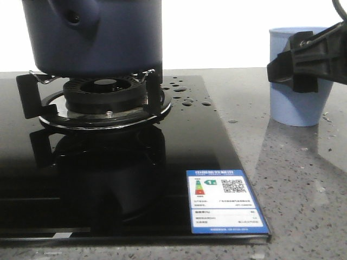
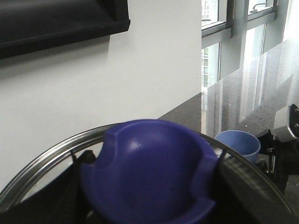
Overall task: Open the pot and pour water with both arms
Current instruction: 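Lift the cup with the right gripper and carry it over the pot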
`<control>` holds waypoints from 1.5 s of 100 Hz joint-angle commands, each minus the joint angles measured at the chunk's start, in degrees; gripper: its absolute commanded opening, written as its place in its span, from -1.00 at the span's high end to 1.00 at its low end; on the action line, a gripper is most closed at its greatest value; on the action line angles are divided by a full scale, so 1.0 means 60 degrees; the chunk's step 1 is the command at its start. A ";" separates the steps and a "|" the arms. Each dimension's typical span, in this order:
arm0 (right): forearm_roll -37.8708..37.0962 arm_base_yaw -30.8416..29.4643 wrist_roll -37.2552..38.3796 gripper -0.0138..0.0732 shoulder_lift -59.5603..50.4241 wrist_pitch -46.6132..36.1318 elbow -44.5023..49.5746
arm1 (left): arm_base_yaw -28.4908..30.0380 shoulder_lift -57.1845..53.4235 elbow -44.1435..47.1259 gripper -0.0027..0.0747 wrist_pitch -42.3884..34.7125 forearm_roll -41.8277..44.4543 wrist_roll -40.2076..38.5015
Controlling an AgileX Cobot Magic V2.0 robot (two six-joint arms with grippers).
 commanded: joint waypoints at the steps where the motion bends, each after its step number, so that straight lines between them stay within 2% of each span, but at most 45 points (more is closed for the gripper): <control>1: -0.0347 0.0002 0.0195 -0.53 -0.0136 -0.1360 -0.0312 | 0.0011 -0.0120 -0.0278 0.33 -0.0166 -0.0890 -0.0067; 64: -0.0231 0.0002 0.0415 -0.52 -0.0129 -0.1151 -0.0312 | -0.0007 -0.0120 -0.0278 0.33 0.0160 -0.1173 -0.0067; 85: -0.0231 0.0002 0.0415 -0.38 -0.0129 -0.1103 -0.0312 | -0.0007 -0.0120 -0.0278 0.33 0.0160 -0.1173 -0.0067; 107: -0.1026 0.0002 0.0402 -0.37 -0.0657 -0.1054 -0.0353 | -0.0007 -0.0134 -0.0278 0.33 0.0120 -0.1173 -0.0067; 117: -0.1381 0.0002 0.0396 -0.37 -0.1214 -0.0596 -0.0644 | -0.0007 -0.0251 -0.0278 0.33 -0.0138 -0.1173 -0.0067; 125: -0.1890 0.0002 0.0356 -0.37 -0.1542 0.0306 -0.1168 | -0.0007 -0.0407 -0.0278 0.33 -0.0566 -0.1210 -0.0067; 139: -0.2880 0.0002 0.0357 -0.37 -0.1627 0.2143 -0.2681 | -0.0007 -0.0800 -0.0278 0.33 -0.1241 -0.1210 -0.0067; 150: -0.3084 0.0002 0.0357 -0.37 -0.1348 0.3337 -0.4065 | -0.0007 -0.1143 -0.0278 0.33 -0.1448 -0.1210 -0.0135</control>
